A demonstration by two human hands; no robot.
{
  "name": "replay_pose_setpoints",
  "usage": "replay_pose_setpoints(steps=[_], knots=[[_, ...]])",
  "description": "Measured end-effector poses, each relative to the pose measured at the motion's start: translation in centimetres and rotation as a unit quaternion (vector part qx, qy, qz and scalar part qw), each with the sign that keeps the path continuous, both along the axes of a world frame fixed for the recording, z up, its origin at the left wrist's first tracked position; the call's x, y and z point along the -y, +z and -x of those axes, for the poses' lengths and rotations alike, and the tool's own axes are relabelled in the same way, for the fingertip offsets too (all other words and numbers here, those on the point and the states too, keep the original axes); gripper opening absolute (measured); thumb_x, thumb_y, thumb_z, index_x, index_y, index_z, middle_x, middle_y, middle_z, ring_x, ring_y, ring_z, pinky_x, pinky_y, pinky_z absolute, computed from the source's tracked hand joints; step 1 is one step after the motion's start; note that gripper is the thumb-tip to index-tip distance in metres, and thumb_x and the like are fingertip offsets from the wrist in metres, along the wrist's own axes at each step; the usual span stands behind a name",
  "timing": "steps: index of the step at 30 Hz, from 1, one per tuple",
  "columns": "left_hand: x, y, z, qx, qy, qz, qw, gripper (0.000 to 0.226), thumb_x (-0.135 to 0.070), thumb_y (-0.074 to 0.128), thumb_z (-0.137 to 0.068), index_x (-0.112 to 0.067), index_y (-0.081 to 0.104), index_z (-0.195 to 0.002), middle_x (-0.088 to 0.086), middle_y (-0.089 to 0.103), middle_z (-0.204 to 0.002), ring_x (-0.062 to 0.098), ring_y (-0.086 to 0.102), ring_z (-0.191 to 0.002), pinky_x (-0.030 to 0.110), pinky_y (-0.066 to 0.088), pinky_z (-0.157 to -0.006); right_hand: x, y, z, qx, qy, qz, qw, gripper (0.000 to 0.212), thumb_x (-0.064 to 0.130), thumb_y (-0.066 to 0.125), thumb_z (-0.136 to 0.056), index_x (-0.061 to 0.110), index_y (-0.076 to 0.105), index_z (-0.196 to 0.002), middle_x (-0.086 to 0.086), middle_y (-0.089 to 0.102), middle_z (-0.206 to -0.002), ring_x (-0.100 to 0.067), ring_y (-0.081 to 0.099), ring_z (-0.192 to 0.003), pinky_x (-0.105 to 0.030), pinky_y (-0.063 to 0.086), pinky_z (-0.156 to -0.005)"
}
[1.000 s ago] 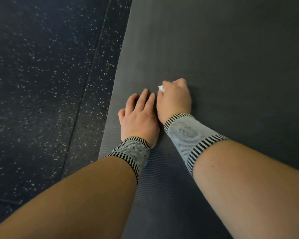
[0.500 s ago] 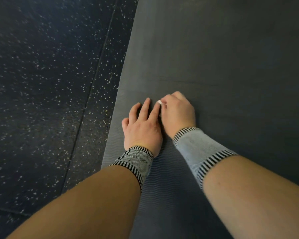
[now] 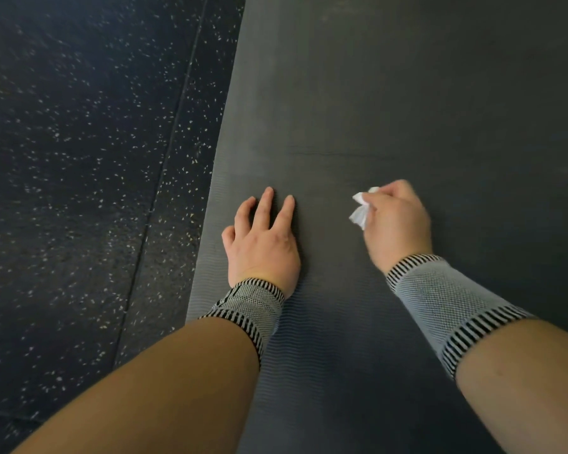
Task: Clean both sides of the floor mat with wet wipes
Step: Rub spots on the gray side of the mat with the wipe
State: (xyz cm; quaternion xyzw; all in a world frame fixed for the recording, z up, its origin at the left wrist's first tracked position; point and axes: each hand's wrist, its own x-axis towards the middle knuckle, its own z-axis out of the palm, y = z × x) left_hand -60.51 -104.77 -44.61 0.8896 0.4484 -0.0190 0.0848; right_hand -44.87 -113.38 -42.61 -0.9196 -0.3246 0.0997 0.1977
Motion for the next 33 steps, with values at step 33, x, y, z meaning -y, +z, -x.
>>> replay_pose_setpoints(steps=[33], knots=[[-0.2,0.3,-0.2,-0.017,0.014,-0.004,1.0,0.046,-0.046,0.027,-0.1,-0.044,0.031,-0.146,-0.008,0.022,-0.159,0.02,0.014,-0.142,0.048,0.021,-0.107,4.8,-1.1,-1.1,0.067,0.074,-0.062,0.993,0.034,-0.005,0.056,-0.075,0.006,0.07,-0.104,-0.017,0.062,-0.104,-0.038,0.053,-0.095,-0.037,0.043,-0.085]])
